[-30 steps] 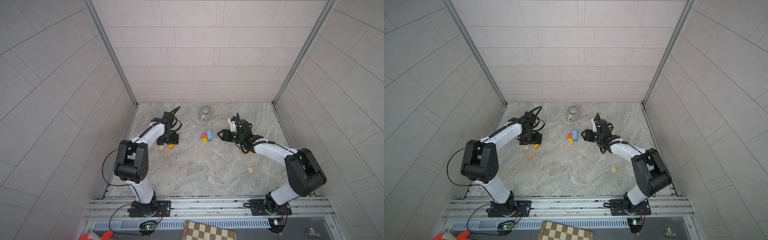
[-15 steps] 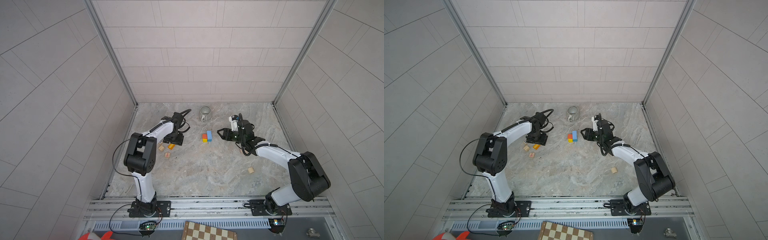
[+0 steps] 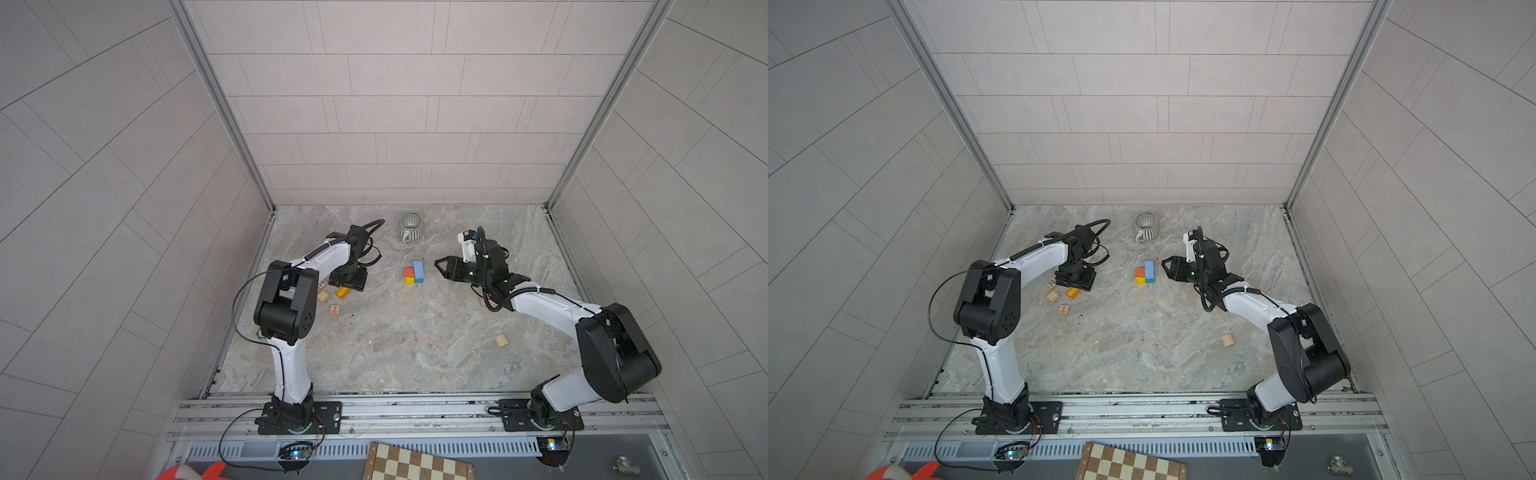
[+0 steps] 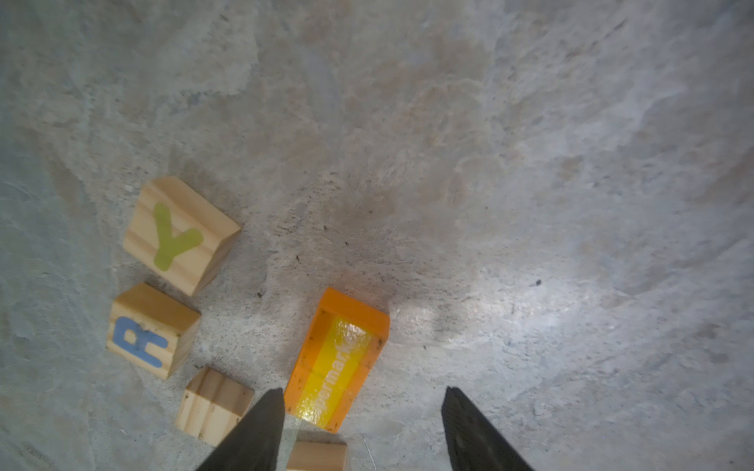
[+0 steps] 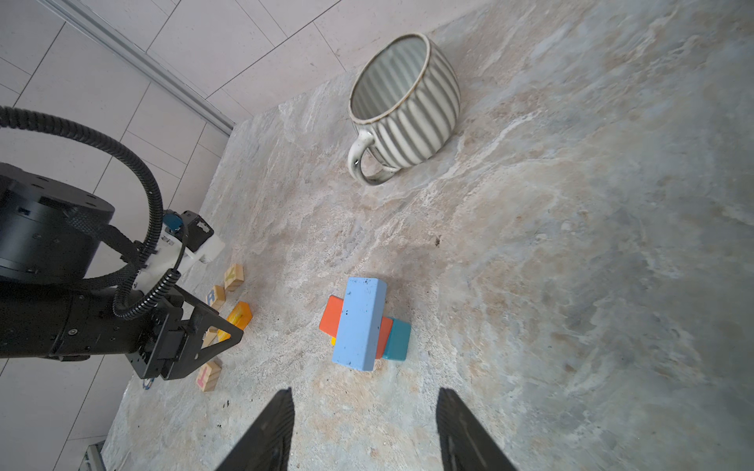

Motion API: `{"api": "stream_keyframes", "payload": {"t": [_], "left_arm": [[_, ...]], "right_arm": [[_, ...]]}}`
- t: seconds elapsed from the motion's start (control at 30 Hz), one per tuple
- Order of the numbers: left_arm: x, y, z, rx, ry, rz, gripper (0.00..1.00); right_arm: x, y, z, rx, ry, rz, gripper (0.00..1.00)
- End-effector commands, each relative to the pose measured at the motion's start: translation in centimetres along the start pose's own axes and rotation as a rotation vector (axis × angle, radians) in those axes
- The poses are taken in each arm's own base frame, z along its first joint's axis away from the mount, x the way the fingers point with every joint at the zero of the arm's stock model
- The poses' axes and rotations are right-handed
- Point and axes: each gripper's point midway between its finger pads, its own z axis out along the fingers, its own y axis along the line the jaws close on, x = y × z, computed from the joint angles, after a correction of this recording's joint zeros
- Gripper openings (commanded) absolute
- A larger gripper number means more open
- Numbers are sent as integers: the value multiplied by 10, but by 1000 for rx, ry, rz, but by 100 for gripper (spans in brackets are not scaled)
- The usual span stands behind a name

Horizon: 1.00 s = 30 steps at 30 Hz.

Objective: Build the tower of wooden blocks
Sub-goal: 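Raise the right gripper while the left gripper moves toward the orange Supermarket block, then lower the left gripper and close it on the orange Supermarket block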

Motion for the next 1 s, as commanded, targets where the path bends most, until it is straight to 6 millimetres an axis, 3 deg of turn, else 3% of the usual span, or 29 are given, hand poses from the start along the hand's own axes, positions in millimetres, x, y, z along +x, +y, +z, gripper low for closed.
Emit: {"api": "stream_keyframes", "payload": {"t": [0.0, 0.77, 0.97], "left_arm": [[0, 3, 2, -10, 21, 10, 67], [-5, 14, 16, 74, 32, -74, 67], [-5, 13, 18, 79, 34, -75, 57]], "right_arm": [[-6, 6, -4, -16, -21, 4, 57], [-4, 3, -1, -8, -13, 2, 55], [-3, 3, 0, -10, -9, 4, 54]]}}
